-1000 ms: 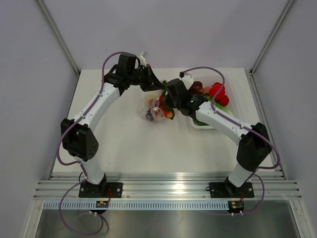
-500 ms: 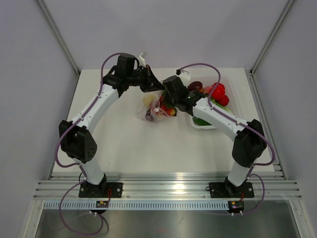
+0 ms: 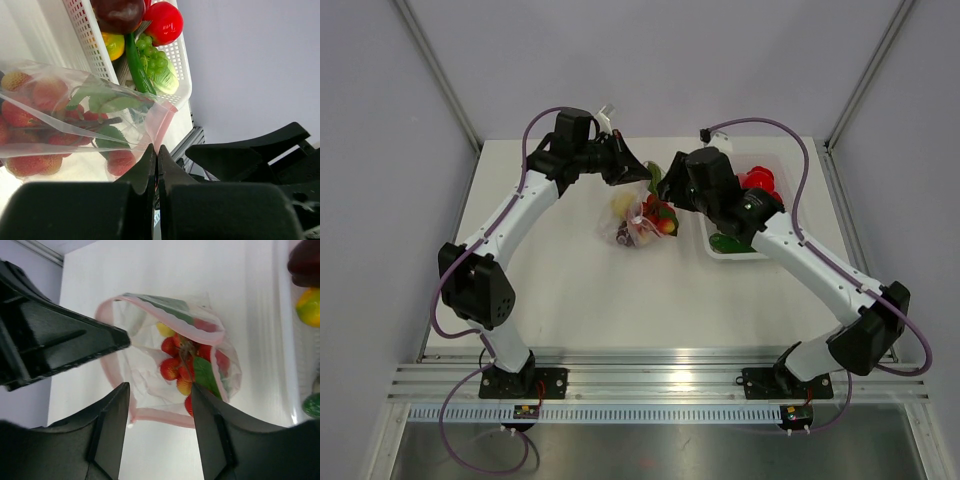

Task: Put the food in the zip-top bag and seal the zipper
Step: Place the fake fruit in the zipper food storage bag, then adjust the zipper food storage bag at the center of the board.

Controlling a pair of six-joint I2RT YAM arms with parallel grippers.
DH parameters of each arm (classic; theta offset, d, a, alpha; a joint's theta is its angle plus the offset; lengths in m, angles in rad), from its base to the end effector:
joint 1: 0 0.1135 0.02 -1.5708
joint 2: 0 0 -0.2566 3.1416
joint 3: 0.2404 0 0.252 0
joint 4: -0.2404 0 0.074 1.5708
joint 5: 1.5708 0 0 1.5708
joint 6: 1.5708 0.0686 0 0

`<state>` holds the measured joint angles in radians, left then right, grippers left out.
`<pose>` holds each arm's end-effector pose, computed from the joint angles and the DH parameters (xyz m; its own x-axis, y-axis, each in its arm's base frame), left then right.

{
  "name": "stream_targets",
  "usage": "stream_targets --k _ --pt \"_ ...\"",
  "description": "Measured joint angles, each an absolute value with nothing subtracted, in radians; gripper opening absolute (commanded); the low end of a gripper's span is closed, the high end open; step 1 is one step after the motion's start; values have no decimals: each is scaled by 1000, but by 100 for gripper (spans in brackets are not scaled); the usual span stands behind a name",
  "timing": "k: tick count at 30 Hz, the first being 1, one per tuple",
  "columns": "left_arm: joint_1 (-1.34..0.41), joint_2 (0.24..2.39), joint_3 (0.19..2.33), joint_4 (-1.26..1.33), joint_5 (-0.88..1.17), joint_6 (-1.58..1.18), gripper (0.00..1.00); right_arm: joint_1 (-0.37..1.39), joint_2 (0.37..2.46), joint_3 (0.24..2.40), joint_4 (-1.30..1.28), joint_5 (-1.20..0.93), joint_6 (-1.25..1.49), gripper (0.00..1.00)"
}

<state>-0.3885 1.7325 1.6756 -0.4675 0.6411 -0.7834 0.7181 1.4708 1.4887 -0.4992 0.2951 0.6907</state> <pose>0.3738 -0.1973 0.3482 -0.8807 -0.2506 -0.4020 0.2276 0.5204 -0.8230 0.2856 0.2230 0.3685 -0.5461 0.3323 -0.7690 -0.1135 0.8802 0.4609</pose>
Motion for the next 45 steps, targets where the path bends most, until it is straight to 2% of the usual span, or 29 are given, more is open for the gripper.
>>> stream_targets --k 4,11,14,15,16,23,28,32,36,39,40,45 --pt "-388 1732 1676 -468 641 -784 0 688 1468 1446 -543 298 690 60" --pt "-388 1732 1676 -468 641 -784 0 630 1544 1382 -579 286 696 45" --pt "-388 1732 1676 -468 641 -784 0 629 1592 1365 -578 271 697 23" --pt "-388 1732 1676 -468 641 -784 0 628 1605 1362 -579 269 696 7" --pt "-388 1732 1676 -469 641 -784 0 627 1616 1361 -580 268 691 1" --pt "-371 1731 1728 -570 619 -722 0 609 1619 1468 -641 259 627 0" --pt "-344 1731 1952 -771 518 -627 0 607 1595 1651 -694 164 566 0" --pt "-344 1703 2075 -819 469 -583 0 607 1543 1731 -685 84 547 0" --pt "-350 1632 2001 -801 453 -569 0 607 1527 1716 -662 54 545 4" --pt "-358 1599 1830 -749 440 -568 0 606 1593 1673 -644 48 548 8" --pt "-360 1606 1776 -746 437 -569 0 606 1632 1658 -642 46 551 15" --pt "-382 1714 1662 -773 430 -567 0 606 1790 1578 -655 34 574 18"
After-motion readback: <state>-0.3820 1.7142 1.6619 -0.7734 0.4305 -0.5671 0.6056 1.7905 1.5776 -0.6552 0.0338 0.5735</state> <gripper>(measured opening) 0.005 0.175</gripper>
